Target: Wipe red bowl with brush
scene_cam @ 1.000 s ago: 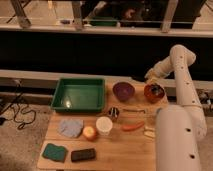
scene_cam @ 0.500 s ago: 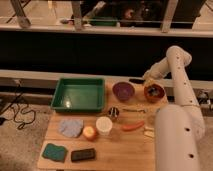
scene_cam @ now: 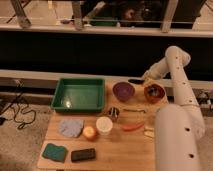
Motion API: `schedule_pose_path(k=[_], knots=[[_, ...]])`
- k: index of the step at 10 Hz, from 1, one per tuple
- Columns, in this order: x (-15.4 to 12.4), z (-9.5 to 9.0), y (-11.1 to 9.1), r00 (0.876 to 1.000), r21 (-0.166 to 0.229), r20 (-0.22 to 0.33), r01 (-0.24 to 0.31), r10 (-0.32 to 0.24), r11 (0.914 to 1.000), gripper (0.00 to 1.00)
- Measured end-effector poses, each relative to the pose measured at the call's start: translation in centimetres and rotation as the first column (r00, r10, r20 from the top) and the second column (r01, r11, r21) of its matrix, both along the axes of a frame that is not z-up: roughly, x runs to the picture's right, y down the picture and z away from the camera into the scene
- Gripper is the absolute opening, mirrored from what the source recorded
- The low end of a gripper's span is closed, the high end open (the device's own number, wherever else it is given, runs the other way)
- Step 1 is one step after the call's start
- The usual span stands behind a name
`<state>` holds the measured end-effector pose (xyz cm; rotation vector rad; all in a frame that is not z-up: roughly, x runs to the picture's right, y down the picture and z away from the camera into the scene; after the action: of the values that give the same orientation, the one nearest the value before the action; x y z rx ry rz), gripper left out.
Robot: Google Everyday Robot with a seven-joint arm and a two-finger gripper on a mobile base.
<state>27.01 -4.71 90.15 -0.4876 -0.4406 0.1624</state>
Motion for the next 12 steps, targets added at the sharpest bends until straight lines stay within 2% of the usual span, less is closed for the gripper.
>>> schedule_pose_path(k=[2,5,12], knots=[[2.2,-0.4,0.1,0.999,0.005,-0.038,-0.01,0.01,0.9999,0.0],[3.4,-0.3,-0.3,0.997,0.014,-0.075,-0.019,0.02,0.9997,0.0],[3.4,-0.1,-0.3,0.997,0.006,-0.076,-0.015,0.015,0.9999,0.0]])
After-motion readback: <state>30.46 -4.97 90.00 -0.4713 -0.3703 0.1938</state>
